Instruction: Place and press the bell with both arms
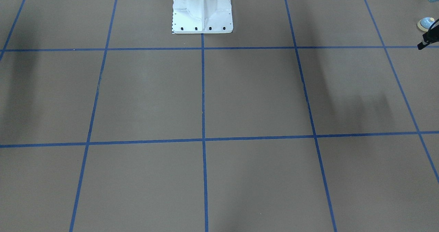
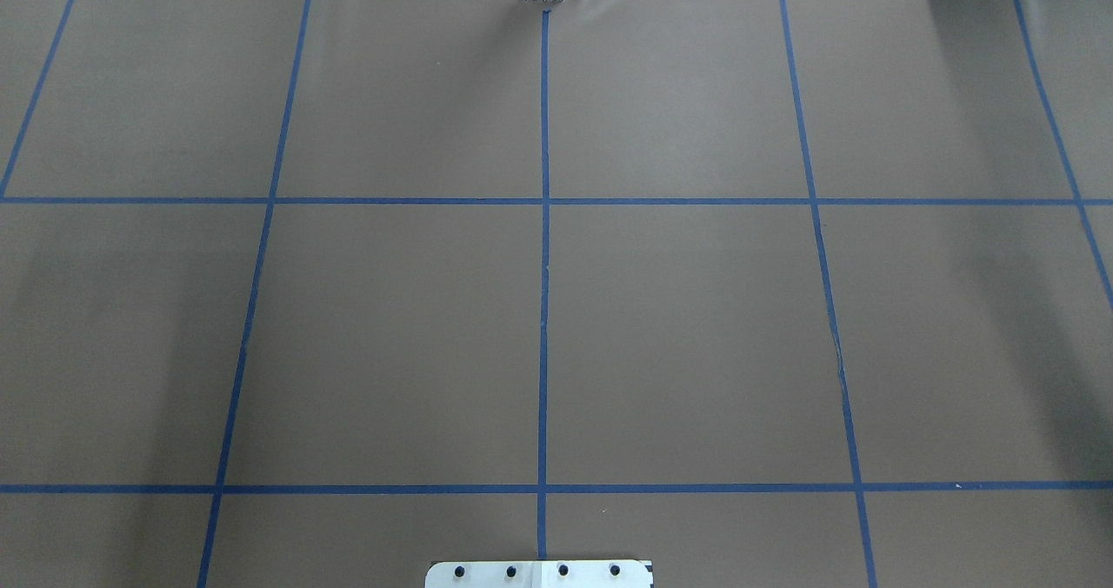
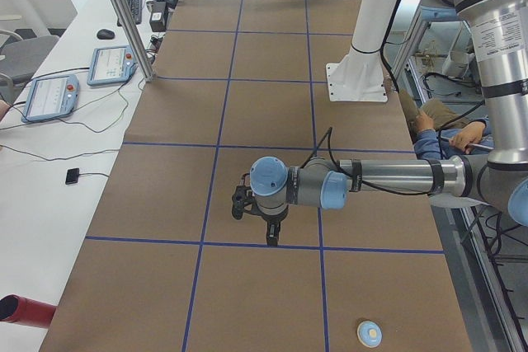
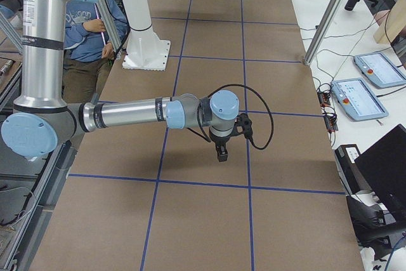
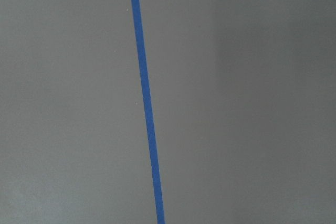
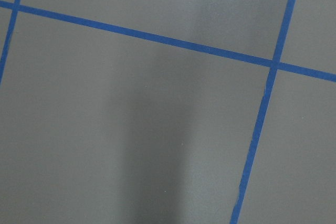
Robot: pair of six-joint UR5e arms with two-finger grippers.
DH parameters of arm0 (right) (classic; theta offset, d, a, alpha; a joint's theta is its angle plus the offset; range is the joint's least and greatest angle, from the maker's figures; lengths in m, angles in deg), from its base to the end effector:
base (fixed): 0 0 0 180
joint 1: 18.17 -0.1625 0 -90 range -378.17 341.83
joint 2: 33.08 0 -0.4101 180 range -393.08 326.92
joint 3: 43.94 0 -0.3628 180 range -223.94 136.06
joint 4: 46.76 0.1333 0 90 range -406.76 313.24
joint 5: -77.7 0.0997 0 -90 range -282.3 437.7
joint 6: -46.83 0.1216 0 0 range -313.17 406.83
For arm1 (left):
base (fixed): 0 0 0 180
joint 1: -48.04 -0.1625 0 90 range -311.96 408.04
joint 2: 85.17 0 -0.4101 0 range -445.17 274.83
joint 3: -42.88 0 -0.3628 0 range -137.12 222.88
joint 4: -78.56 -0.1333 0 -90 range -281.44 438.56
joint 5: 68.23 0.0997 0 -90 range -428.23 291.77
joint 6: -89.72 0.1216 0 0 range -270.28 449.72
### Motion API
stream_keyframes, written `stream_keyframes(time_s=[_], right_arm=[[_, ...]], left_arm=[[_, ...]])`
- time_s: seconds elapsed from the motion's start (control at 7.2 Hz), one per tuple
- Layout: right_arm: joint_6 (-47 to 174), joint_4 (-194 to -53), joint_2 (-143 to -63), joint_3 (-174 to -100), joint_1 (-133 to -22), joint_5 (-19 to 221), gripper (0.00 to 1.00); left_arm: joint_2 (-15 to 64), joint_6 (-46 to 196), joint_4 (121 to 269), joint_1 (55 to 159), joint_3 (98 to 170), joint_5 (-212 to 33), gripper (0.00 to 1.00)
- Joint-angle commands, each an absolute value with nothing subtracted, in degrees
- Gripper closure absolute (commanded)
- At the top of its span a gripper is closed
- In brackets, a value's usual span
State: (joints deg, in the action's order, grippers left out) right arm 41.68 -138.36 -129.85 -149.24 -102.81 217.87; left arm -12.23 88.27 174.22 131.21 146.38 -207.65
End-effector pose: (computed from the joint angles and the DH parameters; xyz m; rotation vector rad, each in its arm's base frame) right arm 0.0006 -0.4207 0.5812 0.1118 -0.8766 -0.2243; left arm 0.0003 -0.3467 0.6525 -0.0280 0.8631 0.1038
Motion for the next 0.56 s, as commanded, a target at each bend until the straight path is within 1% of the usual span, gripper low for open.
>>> stream_keyframes(time_s=[0.0,0.14,0.42], right_arm=[[42.3,-135.6,-130.0,-149.8,-102.8,218.0,0.00],[42.3,-135.6,-130.0,-149.8,-102.8,218.0,0.00],[42.2,-135.5,-129.9,-149.7,-102.7,218.0,0.00]], left_arm=[[-12.3,88.4,174.3,131.4,144.0,-207.6,0.01],[-13.2,88.8,174.6,131.4,141.7,-208.0,0.01],[-15.2,89.4,174.8,131.6,141.4,-207.6,0.01]])
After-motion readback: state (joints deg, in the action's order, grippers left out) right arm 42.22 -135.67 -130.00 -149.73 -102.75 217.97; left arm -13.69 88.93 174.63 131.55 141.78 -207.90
